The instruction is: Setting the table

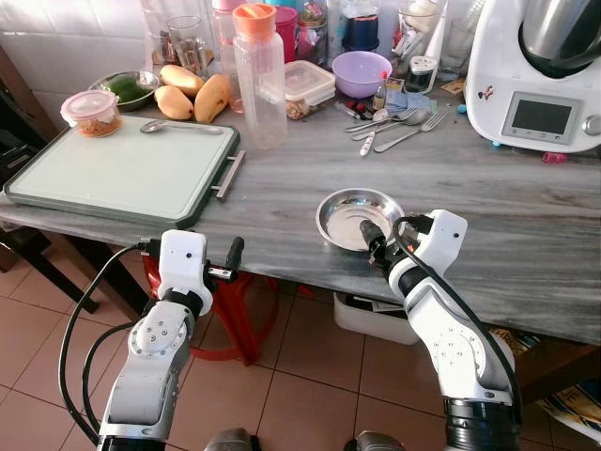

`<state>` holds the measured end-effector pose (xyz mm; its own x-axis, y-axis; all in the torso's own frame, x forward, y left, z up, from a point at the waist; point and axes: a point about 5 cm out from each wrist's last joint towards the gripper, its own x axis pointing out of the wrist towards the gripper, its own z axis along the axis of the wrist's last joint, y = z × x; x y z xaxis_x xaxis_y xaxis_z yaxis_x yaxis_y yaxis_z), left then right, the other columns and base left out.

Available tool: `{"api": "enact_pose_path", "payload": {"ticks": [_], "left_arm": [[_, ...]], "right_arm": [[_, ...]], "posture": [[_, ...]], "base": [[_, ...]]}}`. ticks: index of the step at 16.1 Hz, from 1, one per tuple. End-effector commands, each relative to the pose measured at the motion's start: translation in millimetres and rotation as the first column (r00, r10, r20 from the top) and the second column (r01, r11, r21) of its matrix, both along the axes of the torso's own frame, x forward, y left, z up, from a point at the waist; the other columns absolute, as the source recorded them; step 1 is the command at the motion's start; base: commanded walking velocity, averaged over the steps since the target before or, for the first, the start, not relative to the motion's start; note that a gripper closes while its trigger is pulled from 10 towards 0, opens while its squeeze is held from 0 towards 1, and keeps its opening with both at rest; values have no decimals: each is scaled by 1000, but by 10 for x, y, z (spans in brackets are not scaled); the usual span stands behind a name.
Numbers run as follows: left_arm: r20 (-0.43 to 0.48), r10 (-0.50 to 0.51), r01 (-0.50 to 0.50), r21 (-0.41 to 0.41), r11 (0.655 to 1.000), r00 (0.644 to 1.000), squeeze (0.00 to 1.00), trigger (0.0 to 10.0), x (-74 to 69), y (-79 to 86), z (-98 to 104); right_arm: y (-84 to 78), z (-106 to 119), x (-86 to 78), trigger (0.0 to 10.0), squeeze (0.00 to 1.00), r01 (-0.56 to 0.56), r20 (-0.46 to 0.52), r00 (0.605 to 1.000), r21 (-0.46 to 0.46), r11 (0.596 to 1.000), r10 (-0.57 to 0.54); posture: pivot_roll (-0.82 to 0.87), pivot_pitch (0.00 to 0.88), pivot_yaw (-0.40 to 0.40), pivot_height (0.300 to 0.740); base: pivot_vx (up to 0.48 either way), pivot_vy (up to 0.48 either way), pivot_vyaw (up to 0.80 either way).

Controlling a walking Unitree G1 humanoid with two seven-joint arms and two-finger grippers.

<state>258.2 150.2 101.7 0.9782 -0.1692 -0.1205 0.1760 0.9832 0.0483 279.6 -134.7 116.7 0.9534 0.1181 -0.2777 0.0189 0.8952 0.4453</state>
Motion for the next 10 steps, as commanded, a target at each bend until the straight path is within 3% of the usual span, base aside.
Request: {"api": "enact_pose_path", "payload": {"ticks": [1,10], "left_arm": [[-4,-8,8,5,1000,1000,0,10000,11,-10,-13],[8,-9,9,10,1000,1000,0,10000,23,-10,2]], "right_arm": [[50,67,-19,10000,1000,-28,20,999,1,1000,28],[120,217,-63,10000,1000,-103,60,993,-12,995,104]], "posture": [[-35,0,40,740],[-38,0,48,740]], "base": [[0,0,0],[0,0,0]]}}
